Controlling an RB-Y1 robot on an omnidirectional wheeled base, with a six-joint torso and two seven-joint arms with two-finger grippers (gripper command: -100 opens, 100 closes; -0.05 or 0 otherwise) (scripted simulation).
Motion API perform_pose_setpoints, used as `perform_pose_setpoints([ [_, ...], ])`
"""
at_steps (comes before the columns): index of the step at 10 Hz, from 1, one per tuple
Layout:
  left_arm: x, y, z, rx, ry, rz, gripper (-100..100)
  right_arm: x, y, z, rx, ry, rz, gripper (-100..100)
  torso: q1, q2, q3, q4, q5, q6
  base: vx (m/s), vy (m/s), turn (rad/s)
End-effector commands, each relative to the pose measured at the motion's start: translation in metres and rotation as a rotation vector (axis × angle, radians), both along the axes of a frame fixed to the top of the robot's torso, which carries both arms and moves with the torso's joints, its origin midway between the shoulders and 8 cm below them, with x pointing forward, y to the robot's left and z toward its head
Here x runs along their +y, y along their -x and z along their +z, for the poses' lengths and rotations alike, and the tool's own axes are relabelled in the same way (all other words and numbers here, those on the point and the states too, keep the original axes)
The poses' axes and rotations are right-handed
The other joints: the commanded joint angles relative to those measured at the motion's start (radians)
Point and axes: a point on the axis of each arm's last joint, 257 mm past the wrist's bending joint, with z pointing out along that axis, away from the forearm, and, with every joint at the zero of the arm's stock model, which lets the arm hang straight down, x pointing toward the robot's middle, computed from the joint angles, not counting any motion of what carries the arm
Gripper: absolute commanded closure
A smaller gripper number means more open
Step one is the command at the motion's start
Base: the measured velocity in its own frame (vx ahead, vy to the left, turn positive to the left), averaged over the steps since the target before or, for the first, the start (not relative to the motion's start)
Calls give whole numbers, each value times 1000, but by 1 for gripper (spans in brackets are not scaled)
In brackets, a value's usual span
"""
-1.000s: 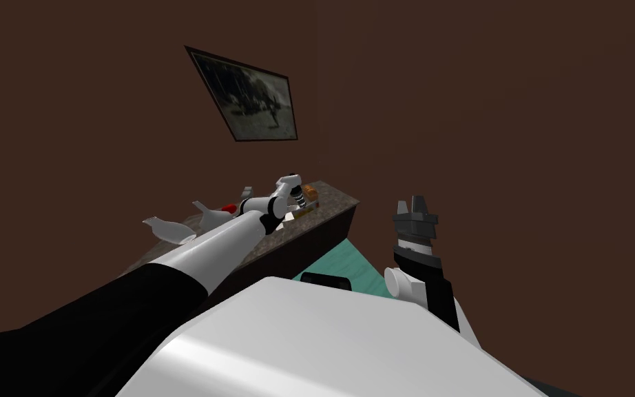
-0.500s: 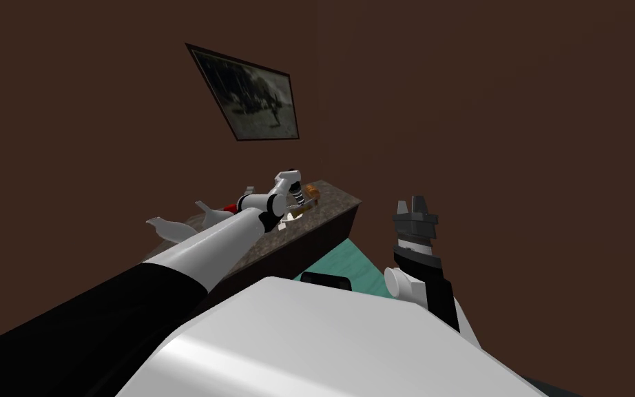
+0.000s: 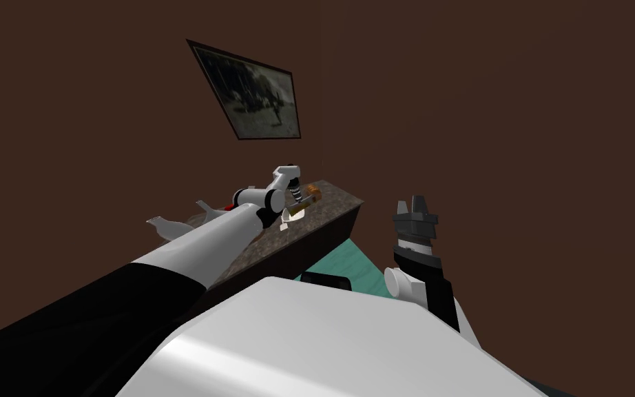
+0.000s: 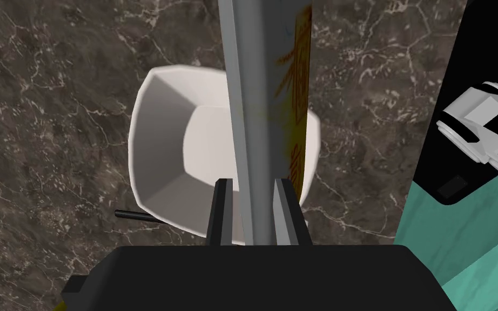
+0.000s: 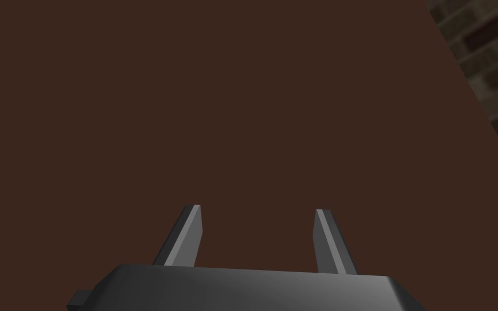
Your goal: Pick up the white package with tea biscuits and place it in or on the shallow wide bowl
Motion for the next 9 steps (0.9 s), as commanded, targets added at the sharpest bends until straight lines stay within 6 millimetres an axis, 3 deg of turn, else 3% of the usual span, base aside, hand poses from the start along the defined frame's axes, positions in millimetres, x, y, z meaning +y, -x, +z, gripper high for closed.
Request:
perform_pose_setpoints([
  [1,9,1,16,-3,-43,3,100,0,0,0,0,0,0,0,0,0,0,0,0,0,3,15,-3],
  [3,23,3,37,-2,-108,13,100,0,0,0,0,0,0,0,2,1,1,2,0,-1,22,38,1],
  [5,23,2,36,-3,-103,13,100,0,0,0,0,0,0,0,2,1,1,1,0,0,12,21,6],
  [6,23,2,36,-2,-104,13,-100,0,0,0,0,0,0,0,0,1,1,1,0,0,0,0,0],
  [9,23,2,36,-2,-104,13,-100,0,0,0,0,0,0,0,-1,2,2,1,-1,0,0,0,0],
])
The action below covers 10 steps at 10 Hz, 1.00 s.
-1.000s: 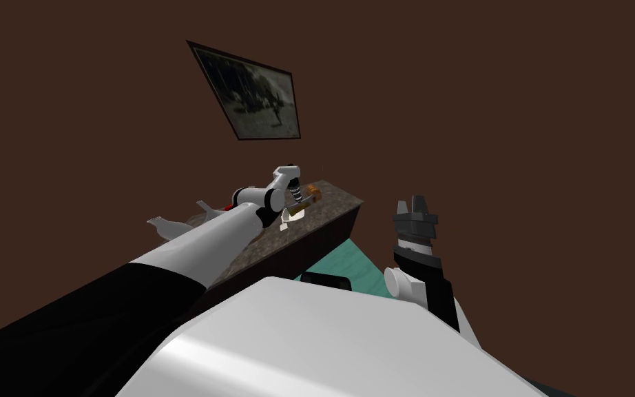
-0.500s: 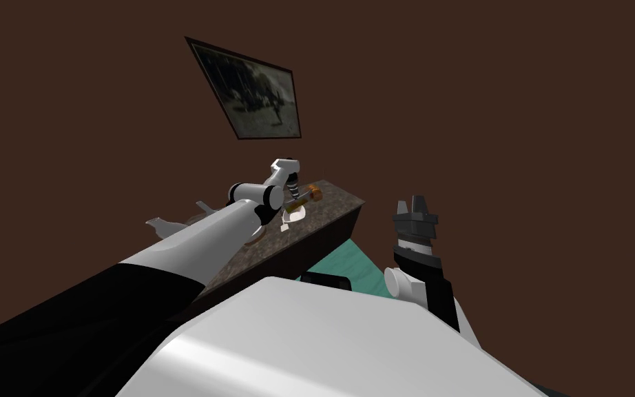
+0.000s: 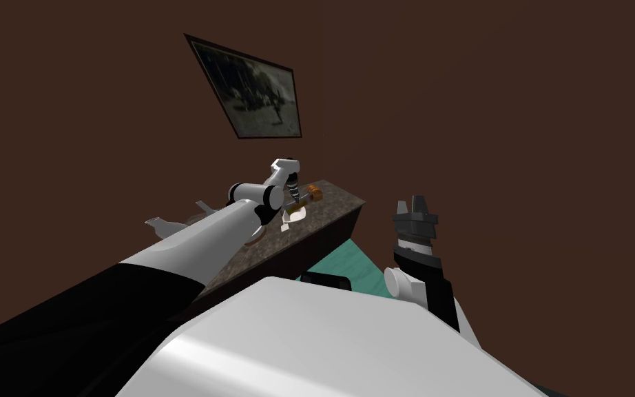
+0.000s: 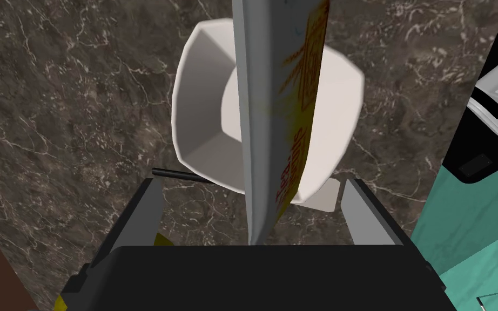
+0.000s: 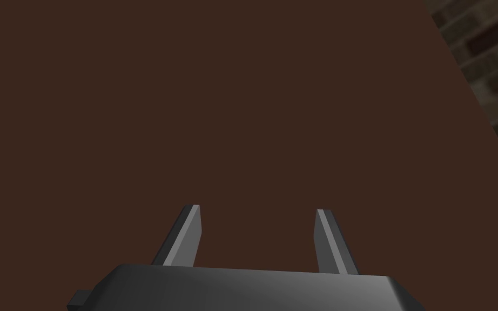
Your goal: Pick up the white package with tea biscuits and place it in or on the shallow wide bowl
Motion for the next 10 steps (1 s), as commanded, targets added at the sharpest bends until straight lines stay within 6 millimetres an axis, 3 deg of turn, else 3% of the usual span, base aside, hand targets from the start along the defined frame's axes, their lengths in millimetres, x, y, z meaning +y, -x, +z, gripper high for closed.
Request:
perform_pose_setpoints([
  [1,0,0,0,0,0,0,-100,0,0,0,0,0,0,0,0,0,0,0,0,0,0,0,0],
  [2,0,0,0,0,0,0,0,0,0,0,0,0,0,0,0,0,0,0,0,0,0,0,0],
  [3,-3,4,13,8,-4,2,-100,0,0,0,0,0,0,0,0,0,0,0,0,0,26,4,-41],
  [10,-8,13,42,28,-13,9,-100,0,0,0,0,0,0,0,0,0,0,0,0,0,13,-2,-9],
])
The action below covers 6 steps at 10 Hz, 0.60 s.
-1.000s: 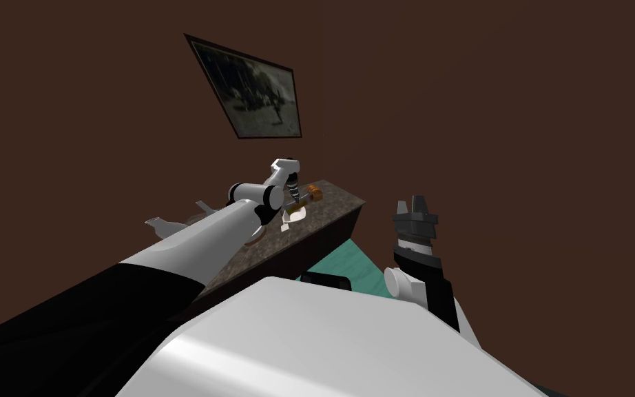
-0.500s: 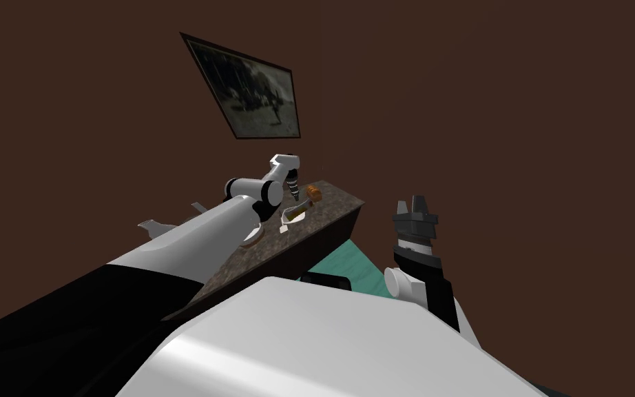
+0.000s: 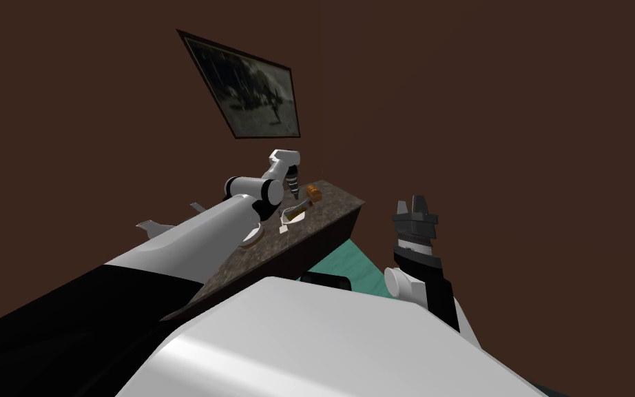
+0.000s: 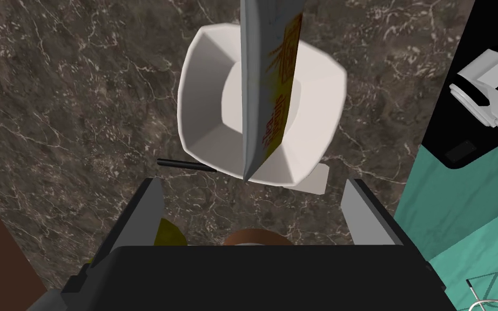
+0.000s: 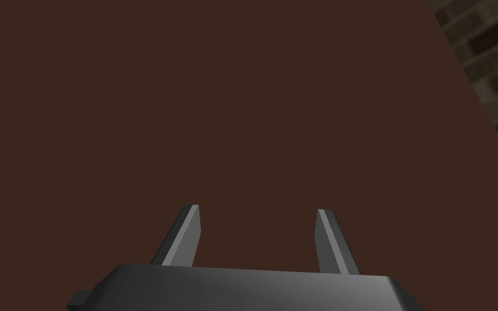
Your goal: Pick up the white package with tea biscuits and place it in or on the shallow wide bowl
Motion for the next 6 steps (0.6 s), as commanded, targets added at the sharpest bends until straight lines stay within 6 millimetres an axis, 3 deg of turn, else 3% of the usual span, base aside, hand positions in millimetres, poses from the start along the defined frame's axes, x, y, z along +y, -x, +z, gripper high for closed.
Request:
perform_pose_setpoints([
  [1,0,0,0,0,0,0,-100,0,0,0,0,0,0,0,0,0,0,0,0,0,0,0,0],
  [2,0,0,0,0,0,0,0,0,0,0,0,0,0,0,0,0,0,0,0,0,0,0,0],
  [6,0,0,0,0,0,0,0,0,0,0,0,0,0,0,0,0,0,0,0,0,0,0,0],
])
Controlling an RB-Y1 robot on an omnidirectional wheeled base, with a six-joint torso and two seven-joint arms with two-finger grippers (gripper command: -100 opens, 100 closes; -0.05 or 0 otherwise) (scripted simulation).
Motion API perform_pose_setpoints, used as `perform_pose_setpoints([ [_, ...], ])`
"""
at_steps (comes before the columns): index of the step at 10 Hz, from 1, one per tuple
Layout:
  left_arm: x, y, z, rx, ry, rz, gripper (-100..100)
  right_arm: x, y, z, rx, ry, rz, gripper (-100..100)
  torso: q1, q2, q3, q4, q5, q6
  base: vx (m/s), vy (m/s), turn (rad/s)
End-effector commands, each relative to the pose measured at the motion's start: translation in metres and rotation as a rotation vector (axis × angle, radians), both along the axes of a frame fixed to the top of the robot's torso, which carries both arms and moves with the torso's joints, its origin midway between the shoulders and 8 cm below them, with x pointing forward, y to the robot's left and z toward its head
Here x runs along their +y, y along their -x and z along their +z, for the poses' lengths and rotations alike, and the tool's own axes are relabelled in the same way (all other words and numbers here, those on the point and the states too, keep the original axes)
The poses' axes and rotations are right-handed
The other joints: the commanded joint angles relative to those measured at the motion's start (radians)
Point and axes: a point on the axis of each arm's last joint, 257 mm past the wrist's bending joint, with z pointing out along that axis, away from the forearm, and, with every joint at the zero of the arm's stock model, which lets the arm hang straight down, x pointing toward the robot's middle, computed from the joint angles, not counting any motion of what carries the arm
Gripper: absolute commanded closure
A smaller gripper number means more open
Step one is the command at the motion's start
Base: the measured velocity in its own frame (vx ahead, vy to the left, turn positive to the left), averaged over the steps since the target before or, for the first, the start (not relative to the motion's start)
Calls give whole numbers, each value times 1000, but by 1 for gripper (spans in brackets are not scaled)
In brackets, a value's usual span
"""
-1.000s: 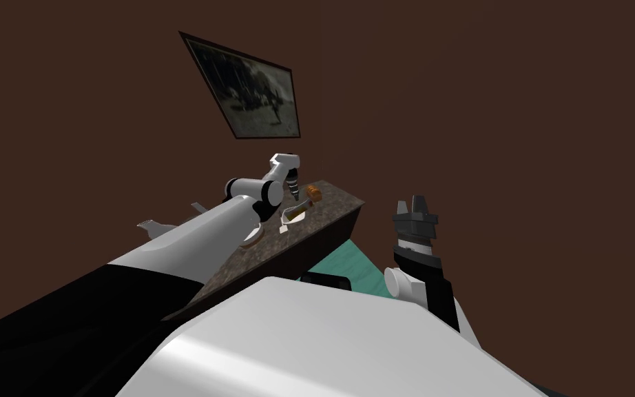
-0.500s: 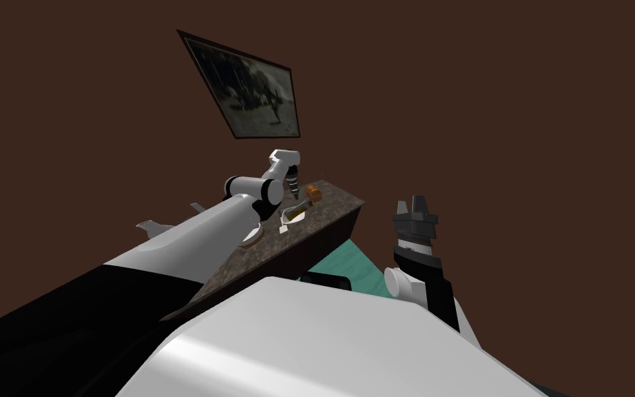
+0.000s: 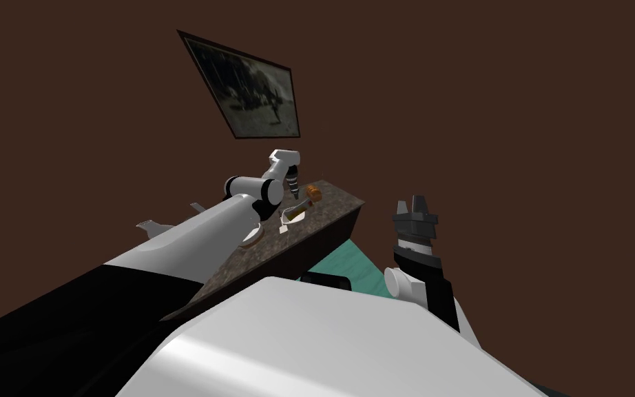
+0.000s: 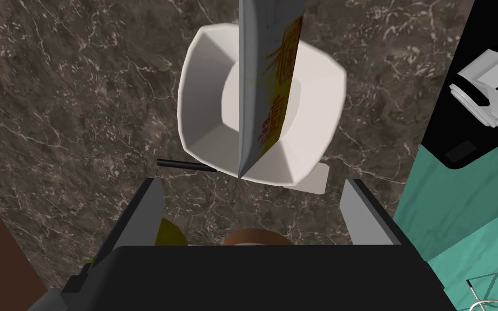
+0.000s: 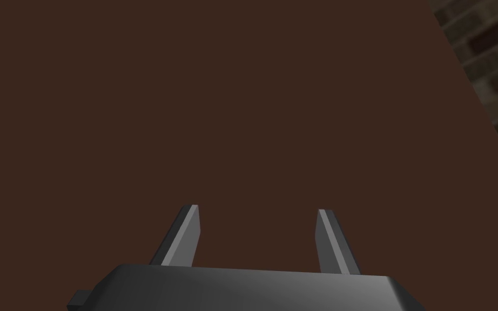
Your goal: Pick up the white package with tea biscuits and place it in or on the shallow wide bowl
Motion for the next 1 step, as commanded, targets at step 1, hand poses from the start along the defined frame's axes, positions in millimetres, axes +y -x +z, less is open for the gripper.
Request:
perform_pose_setpoints([
  [1,0,0,0,0,0,0,0,0,0,0,0,0,0,0,0,0,0,0,0,0,0,0,0],
])
